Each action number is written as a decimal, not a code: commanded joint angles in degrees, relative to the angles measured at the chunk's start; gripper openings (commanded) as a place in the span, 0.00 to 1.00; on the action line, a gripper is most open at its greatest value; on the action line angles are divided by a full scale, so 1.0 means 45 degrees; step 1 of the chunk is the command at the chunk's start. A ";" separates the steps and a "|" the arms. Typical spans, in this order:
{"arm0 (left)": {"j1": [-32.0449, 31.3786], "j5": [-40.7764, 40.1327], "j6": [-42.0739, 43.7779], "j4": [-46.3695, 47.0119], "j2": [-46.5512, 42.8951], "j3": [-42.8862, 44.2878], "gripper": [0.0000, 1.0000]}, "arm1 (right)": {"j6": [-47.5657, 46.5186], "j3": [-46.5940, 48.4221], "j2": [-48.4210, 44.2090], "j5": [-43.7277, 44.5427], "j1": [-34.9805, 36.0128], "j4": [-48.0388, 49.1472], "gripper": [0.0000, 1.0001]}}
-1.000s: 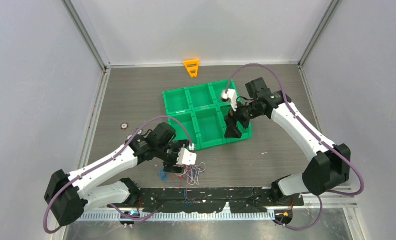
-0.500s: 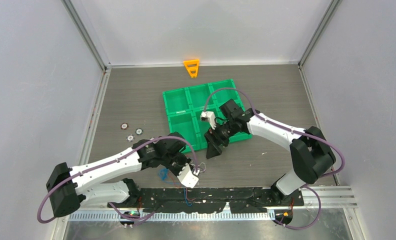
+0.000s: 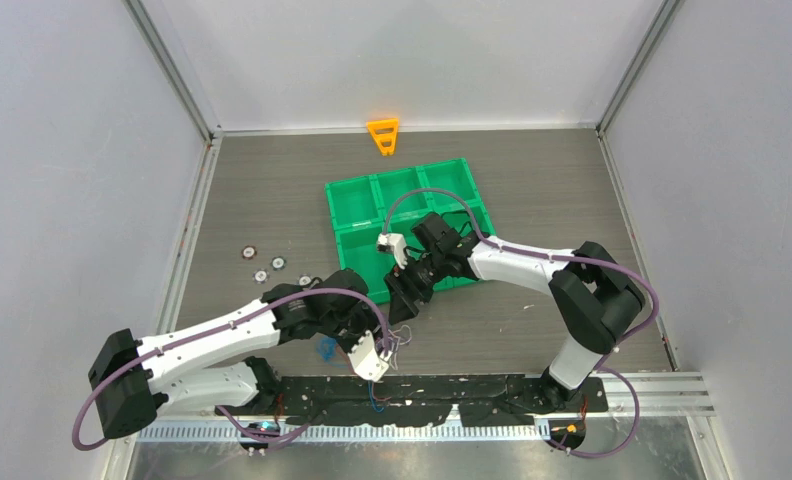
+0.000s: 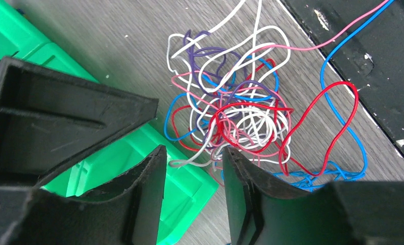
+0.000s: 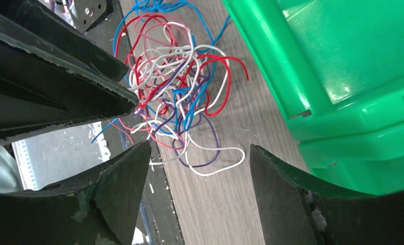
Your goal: Untangle the cables
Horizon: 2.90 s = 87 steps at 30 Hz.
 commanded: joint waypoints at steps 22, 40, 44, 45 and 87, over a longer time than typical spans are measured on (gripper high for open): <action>-0.0028 -0.0856 -0.5132 0.1832 -0.3467 0.2952 0.00 | -0.1646 -0.0684 -0.0280 0.3256 0.1218 -0.0037 0.07; 0.5257 -0.4193 -1.0604 0.2512 -0.2820 1.0127 0.00 | -0.4840 -0.1416 -0.3074 0.5675 -0.0996 -0.4091 0.05; 0.5448 -0.2866 -1.0567 0.1046 -0.3457 0.9583 0.00 | -0.5627 -0.1233 -0.3365 0.5193 -0.1966 -0.5019 0.07; 0.5451 -0.2136 -1.0518 0.0498 -0.3696 0.9164 0.00 | -0.5901 -0.1035 -0.3424 0.4880 -0.2101 -0.5236 0.09; 0.4470 0.3887 -1.5618 0.3737 -0.0832 0.0480 0.49 | -0.4741 0.0048 -0.4070 0.2791 -0.1113 -0.5377 0.66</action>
